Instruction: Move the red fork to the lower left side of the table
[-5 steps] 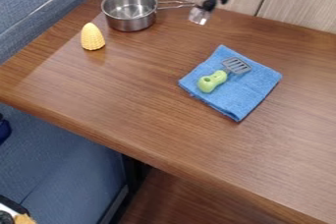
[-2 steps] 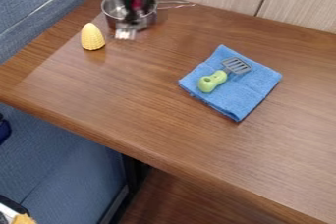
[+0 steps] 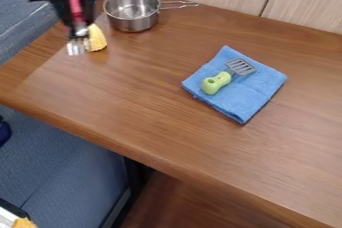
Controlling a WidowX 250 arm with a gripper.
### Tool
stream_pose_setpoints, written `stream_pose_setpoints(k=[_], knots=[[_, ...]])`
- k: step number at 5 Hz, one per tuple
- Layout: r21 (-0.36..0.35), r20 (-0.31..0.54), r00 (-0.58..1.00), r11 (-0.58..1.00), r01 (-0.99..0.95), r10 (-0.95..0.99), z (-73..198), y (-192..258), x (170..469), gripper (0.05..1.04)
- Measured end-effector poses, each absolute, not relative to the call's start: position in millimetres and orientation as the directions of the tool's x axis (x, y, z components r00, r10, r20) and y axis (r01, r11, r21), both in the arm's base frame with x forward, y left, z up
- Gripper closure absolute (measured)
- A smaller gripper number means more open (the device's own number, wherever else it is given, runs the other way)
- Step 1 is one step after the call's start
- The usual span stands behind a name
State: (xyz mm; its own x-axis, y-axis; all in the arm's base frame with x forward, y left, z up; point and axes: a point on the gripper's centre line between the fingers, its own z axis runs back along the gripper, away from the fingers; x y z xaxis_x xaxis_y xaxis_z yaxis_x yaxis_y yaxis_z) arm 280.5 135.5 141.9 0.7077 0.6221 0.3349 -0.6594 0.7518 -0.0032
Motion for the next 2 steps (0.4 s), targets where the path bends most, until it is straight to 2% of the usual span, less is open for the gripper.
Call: stream_pose_setpoints(k=[1,2], knots=[[-0.007,0.346,0.591,0.632,-0.775,0.728,137.8,154.4,269.6,0.784],[0.008,0.314,0.541,0.568,-0.823,0.78,110.7,161.2,269.3,0.784]])
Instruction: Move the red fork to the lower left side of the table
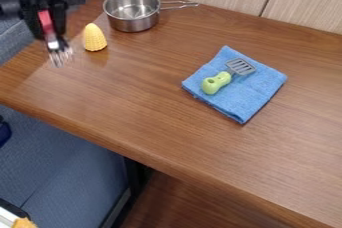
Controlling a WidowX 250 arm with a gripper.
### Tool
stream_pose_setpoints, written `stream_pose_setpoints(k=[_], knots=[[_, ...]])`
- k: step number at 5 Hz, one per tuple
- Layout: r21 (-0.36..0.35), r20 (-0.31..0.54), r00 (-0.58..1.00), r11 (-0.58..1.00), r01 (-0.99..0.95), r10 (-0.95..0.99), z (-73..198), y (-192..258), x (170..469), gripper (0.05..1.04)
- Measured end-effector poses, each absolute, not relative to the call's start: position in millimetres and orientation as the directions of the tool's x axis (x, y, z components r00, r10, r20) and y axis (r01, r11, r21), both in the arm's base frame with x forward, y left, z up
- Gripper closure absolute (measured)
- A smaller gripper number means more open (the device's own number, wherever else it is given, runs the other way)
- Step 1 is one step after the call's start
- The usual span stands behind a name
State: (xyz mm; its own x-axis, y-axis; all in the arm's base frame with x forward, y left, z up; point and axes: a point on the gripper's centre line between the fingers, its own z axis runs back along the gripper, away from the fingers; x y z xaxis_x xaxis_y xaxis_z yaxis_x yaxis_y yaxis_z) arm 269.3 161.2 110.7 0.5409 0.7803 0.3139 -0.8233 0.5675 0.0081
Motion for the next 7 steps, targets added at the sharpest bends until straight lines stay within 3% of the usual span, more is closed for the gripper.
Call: stream_pose_setpoints(k=[3,4,5,7], knots=[[0.048,0.231,0.475,0.478,-0.877,0.849,54.6,156.0,266.2,0.784],[0.058,0.222,0.475,0.475,-0.878,0.851,49.6,154.6,266.3,0.784],[0.059,0.211,0.478,0.477,-0.877,0.852,45.7,153.2,266.5,0.718],[0.085,0.188,0.486,0.479,-0.874,0.853,46.1,148.6,267.7,0.134]])
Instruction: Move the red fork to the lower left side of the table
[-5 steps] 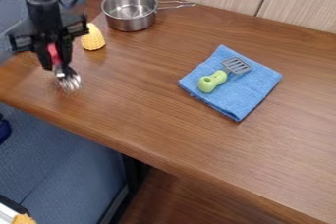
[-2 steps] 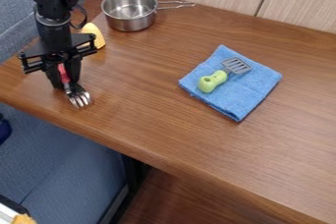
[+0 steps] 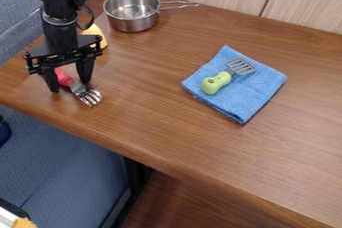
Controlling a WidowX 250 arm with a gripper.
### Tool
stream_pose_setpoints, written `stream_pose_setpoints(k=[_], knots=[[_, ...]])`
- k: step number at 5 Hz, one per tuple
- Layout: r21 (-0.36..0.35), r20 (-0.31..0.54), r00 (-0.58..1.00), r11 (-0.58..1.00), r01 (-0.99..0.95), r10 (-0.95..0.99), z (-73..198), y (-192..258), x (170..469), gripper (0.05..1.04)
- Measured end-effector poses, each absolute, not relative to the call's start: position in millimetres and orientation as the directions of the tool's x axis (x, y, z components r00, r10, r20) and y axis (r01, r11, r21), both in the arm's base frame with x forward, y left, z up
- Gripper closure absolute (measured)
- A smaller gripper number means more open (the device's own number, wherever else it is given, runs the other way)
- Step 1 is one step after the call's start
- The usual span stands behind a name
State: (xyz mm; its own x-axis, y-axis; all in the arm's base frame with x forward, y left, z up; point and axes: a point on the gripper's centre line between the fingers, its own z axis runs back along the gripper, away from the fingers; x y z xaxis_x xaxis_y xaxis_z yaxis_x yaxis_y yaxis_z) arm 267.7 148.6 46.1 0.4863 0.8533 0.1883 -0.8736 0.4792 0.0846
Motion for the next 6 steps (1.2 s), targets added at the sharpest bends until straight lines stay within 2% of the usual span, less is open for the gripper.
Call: stream_pose_setpoints(k=[1,3,5,6], knots=[[0.089,0.192,0.488,0.48,-0.873,0.851,48.7,149.7,269.3,0.075],[0.216,0.242,0.576,0.535,-0.817,0.781,82.2,148.0,282.8,0.084],[0.199,0.316,0.582,0.547,-0.813,0.749,121.6,144.5,289.7,0.085],[0.2,0.316,0.581,0.545,-0.814,0.751,122.1,144.8,289.0,0.085]])
